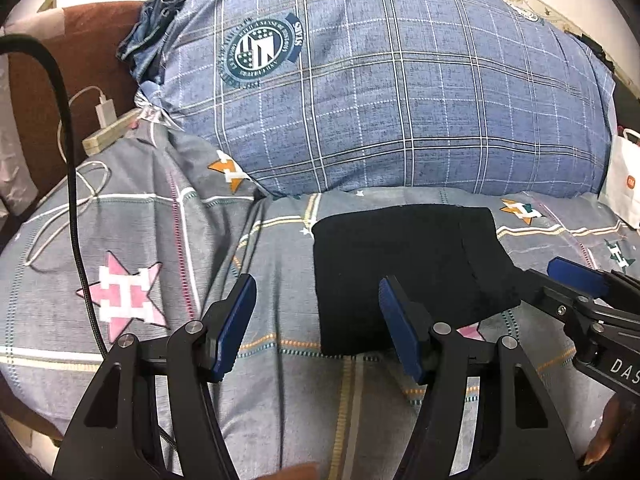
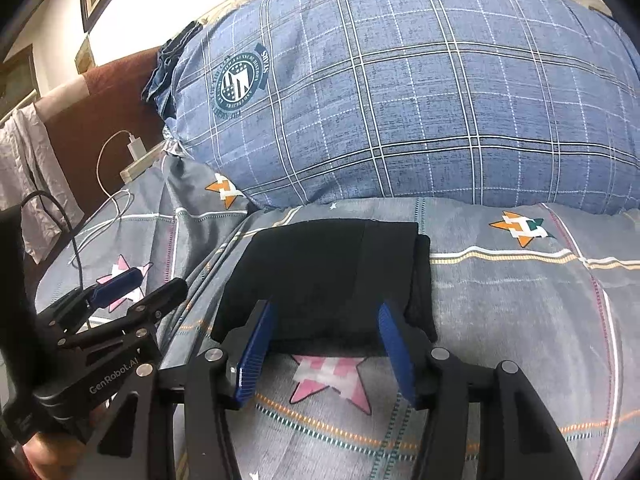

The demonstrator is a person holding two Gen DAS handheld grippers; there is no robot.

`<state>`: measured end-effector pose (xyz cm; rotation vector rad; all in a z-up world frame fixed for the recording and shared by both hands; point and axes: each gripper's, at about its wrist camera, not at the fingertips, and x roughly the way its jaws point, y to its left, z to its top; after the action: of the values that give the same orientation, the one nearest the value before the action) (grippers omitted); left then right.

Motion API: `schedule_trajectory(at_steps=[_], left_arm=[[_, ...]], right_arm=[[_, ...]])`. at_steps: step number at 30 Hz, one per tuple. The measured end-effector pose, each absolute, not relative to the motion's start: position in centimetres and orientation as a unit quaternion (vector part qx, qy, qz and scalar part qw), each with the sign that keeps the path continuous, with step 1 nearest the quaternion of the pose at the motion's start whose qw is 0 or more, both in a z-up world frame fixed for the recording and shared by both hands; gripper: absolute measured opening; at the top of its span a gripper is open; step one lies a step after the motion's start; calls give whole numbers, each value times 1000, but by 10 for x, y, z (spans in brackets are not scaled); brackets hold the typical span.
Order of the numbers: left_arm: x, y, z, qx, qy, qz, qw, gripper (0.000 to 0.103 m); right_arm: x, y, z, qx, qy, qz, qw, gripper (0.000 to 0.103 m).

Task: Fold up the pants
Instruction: 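Open both grippers and lift them away from the folded pants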

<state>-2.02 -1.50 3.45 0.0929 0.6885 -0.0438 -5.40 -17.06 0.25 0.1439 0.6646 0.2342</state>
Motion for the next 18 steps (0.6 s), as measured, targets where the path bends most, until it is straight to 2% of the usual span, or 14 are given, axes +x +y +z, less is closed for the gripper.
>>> schedule_trajectory(at_steps=[18], left_arm=[[-40,-18,33,25,344,-48,937,65]], right_arm=[[-68,-176,-2,73,332,118,933,56]])
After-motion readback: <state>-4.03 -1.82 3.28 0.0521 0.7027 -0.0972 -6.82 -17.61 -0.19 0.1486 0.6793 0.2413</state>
